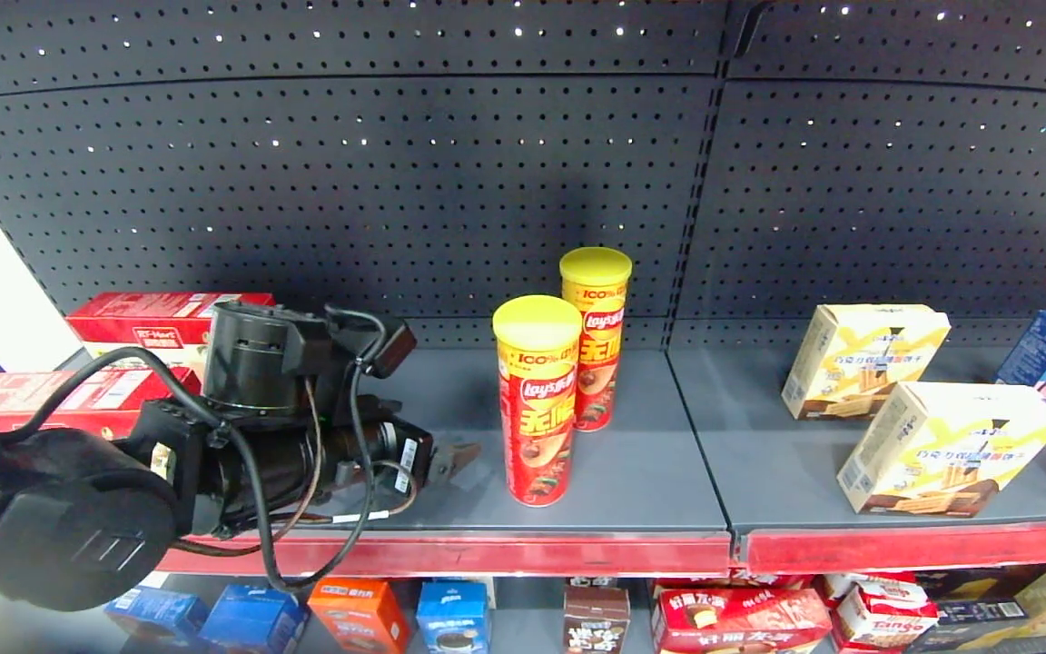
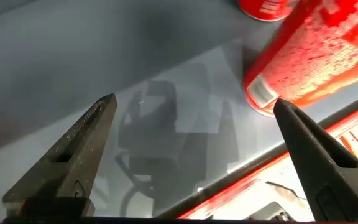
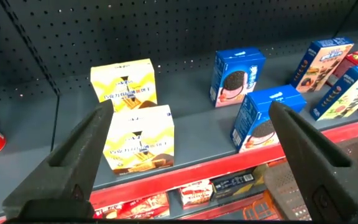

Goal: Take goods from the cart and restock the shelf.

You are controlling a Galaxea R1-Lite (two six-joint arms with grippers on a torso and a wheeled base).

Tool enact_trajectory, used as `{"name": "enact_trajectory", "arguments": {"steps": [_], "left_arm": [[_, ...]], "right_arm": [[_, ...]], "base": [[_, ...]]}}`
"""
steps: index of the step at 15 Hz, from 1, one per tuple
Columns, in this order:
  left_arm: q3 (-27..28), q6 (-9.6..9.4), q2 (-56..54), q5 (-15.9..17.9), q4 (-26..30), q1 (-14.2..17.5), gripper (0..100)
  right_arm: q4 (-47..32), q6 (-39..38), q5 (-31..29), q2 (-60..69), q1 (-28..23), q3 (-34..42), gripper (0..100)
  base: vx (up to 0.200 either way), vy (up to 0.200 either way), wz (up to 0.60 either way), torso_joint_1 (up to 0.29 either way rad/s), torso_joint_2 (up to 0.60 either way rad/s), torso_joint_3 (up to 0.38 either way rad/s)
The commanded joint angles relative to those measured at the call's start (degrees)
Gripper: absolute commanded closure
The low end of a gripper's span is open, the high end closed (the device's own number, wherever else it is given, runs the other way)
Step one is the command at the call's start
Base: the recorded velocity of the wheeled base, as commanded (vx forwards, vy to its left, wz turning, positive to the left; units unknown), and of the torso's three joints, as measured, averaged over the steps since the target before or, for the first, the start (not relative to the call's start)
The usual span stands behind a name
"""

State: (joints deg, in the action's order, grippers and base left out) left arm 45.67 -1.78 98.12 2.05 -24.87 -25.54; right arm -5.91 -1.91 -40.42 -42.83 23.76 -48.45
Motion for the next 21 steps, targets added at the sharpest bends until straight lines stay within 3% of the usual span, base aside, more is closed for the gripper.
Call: {"name": "enact_trajectory", "arguments": {"steps": [1, 12, 21], "left_arm": [[0.8, 0.02, 2.0, 0.0, 0.0, -0.4, 0], [6.1, 0.02, 7.1, -0.6, 0.0, -3.2, 0], [7.4, 0.29, 8.0, -1.3, 0.0, -2.1, 0]], "right_arm": [[0.0, 0.0, 0.0, -0.2, 0.0, -0.1, 0], [-0.1, 0.0, 0.0, 1.2, -0.9, 0.9, 0], [0.0, 0.0, 0.0, 1.3, -0.9, 1.0, 0]], "base": [[0.0, 0.0, 0.0, 0.0, 0.0, 0.0], [0.0, 0.0, 0.0, 0.0, 0.0, 0.0], [0.0, 0.0, 0.0, 0.0, 0.0, 0.0]]}}
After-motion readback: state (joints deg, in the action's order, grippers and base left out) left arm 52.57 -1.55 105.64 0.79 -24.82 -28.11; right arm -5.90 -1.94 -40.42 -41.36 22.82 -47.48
